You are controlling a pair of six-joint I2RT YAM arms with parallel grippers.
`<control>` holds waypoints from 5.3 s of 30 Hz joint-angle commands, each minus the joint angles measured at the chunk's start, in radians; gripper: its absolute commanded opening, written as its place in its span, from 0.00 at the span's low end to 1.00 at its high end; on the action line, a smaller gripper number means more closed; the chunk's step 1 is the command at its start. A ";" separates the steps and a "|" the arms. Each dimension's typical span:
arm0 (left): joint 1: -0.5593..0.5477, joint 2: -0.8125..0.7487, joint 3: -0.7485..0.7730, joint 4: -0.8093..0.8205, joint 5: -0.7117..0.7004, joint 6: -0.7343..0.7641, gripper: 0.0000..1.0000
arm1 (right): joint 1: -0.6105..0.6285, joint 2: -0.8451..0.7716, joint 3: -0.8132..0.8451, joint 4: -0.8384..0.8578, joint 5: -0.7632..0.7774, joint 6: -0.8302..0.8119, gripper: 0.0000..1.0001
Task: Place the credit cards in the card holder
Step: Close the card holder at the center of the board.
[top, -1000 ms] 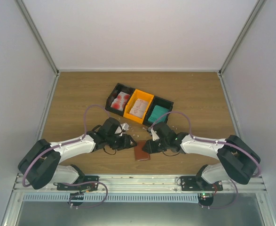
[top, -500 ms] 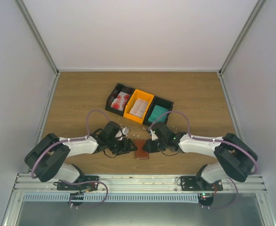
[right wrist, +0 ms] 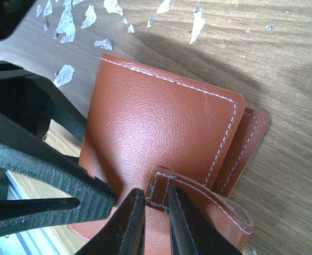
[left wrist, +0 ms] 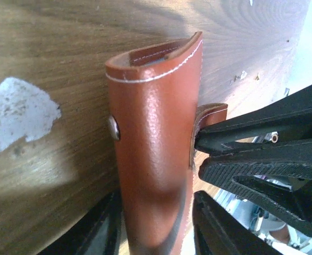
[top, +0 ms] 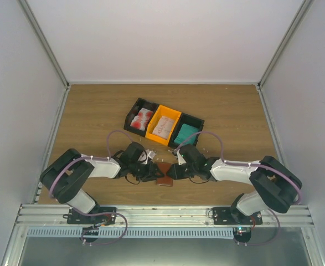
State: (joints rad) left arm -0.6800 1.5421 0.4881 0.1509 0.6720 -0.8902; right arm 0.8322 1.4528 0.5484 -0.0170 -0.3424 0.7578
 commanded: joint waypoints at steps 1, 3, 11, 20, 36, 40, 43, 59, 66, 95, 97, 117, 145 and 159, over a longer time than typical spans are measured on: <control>0.003 0.038 0.016 0.055 0.003 0.011 0.32 | -0.012 0.011 -0.057 -0.088 0.012 -0.009 0.16; 0.006 0.041 0.016 0.067 0.004 0.016 0.21 | -0.018 -0.006 -0.056 -0.089 0.006 -0.012 0.17; 0.013 -0.063 0.067 -0.037 -0.022 0.116 0.00 | -0.041 -0.178 -0.033 -0.148 0.073 0.028 0.39; 0.028 -0.211 0.151 -0.206 -0.008 0.201 0.00 | -0.073 -0.249 0.020 -0.283 0.153 -0.022 0.44; -0.022 -0.575 0.194 -0.176 -0.531 0.717 0.00 | -0.096 -0.526 0.211 -0.341 0.157 0.056 0.73; -0.040 -0.661 0.190 -0.015 -0.581 0.949 0.00 | -0.106 -0.545 0.305 -0.308 0.125 0.139 0.84; -0.041 -0.718 0.154 0.145 -0.594 1.168 0.00 | -0.107 -0.528 0.399 -0.274 0.083 0.166 0.88; -0.041 -0.696 0.091 0.487 -0.499 2.044 0.00 | -0.107 -0.374 0.592 -0.194 -0.086 0.264 0.95; -0.041 -0.693 0.108 0.467 -0.479 2.131 0.00 | -0.109 -0.333 0.583 -0.230 -0.114 0.314 0.70; -0.075 -0.795 0.285 -0.044 -0.541 0.249 0.99 | -0.147 -0.465 0.422 0.109 -0.076 0.176 0.11; -0.071 -0.794 0.247 0.012 -0.482 0.131 0.99 | -0.147 -0.468 0.367 0.182 -0.122 0.221 0.11; -0.053 -0.625 0.169 0.105 -0.399 -0.079 0.69 | -0.136 -0.453 0.145 0.477 -0.213 0.383 0.13; 0.002 -0.652 0.121 0.290 -0.191 0.034 0.01 | -0.139 -0.512 0.089 0.362 -0.265 0.255 0.34; 0.007 -0.693 0.210 -0.038 0.137 0.686 0.00 | -0.153 -0.639 0.216 -0.192 -0.098 0.073 0.64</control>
State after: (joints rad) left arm -0.6777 0.8913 0.6655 0.1272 0.7158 -0.4240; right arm 0.6830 0.7868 0.7181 -0.0456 -0.4335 0.8768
